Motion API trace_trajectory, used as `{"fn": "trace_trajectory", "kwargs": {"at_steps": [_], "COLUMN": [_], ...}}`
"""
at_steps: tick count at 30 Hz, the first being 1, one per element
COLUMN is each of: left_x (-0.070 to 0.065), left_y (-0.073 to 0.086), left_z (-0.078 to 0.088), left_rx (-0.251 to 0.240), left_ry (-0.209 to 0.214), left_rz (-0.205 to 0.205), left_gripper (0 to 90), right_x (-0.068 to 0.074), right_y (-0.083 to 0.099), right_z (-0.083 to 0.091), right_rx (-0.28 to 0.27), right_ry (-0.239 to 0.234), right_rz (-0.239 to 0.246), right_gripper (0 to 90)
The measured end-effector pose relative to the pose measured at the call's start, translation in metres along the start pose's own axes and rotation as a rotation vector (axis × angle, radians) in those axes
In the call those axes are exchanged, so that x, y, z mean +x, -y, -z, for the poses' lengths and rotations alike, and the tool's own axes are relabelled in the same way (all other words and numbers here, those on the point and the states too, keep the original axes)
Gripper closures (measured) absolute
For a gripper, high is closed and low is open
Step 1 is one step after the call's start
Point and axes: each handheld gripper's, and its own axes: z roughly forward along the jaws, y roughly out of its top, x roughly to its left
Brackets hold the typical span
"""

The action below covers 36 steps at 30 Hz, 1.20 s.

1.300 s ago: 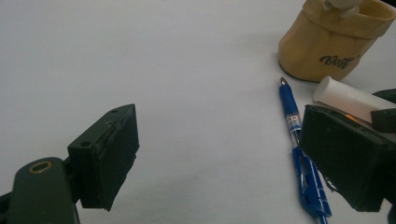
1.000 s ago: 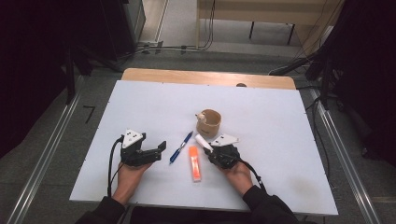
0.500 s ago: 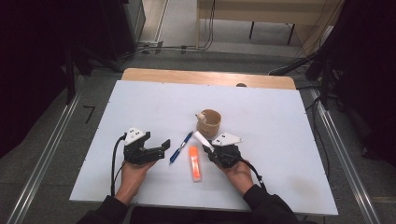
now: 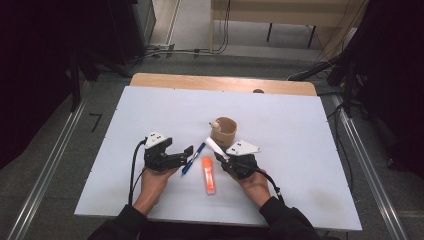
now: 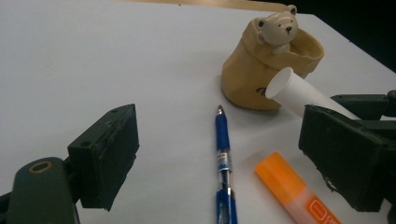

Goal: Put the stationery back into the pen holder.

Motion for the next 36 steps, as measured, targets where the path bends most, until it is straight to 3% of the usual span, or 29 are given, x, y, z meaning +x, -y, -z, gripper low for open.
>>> {"fn": "trace_trajectory", "kwargs": {"at_steps": [20, 30, 36], "left_x": [-0.014, -0.022, -0.021], "left_y": [-0.013, -0.014, -0.015], "left_z": [-0.024, -0.035, -0.039], "left_rx": [0.023, 0.053, 0.053], "left_ry": [0.09, 0.185, 0.253], "left_rz": [0.069, 0.112, 0.192], "left_gripper": [15.0, 24.9, 31.7], "right_x": [0.007, 0.011, 0.012], "right_y": [-0.008, -0.01, -0.01], "right_z": [-0.001, -0.001, 0.0], "right_rx": [-0.046, -0.076, -0.091], "right_ry": [-0.011, -0.019, -0.022], "right_rz": [0.014, 0.024, 0.034], "right_gripper": [68.6, 68.6, 68.6]}}
